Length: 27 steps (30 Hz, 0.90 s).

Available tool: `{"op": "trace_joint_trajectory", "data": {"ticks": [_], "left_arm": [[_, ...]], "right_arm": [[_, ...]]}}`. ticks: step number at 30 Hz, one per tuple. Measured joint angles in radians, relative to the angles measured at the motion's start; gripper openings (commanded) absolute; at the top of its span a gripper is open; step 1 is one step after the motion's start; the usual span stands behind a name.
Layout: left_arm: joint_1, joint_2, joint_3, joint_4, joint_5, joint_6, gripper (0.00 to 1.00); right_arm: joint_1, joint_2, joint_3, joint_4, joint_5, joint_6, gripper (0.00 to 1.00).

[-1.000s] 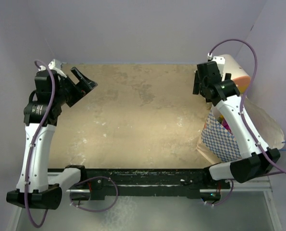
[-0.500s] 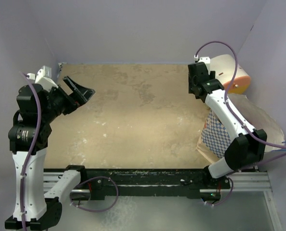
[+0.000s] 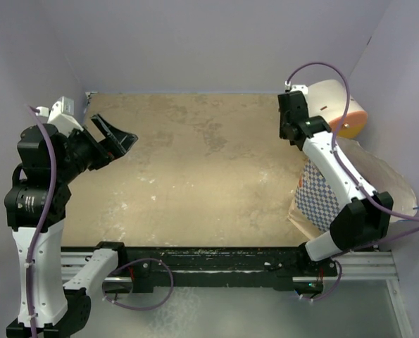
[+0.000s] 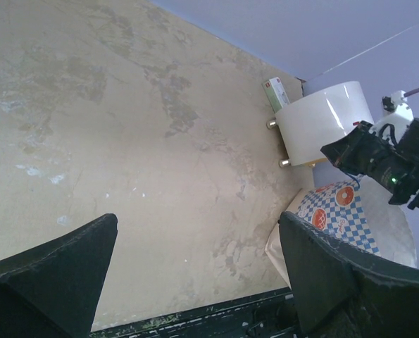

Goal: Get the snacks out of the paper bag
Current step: Move the paper bag to the center of the board.

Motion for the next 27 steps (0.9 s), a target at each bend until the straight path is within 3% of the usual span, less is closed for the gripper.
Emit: {"op": "trace_joint_trajectory", "data": {"ticks": [8,20,27], "left_arm": [[0.0,0.035,-0.021,0.03,0.039,-0.003,0.99],[0.0,0.057,-0.095,0.083,0.118,-0.045,0.99],[0.0,0.035,-0.091,0.069,0.116,-0.043,0.99]], "right_arm": [[-0.002,-0.146,-0.005,-0.033,-0.204,-0.038,0.0],[-0.003,-0.18,-0.004,-0.113,-0.538,-0.087,0.0],[0.134,-0.15,0.063,-0.123,-0.609,-0.045,0.0]]}}
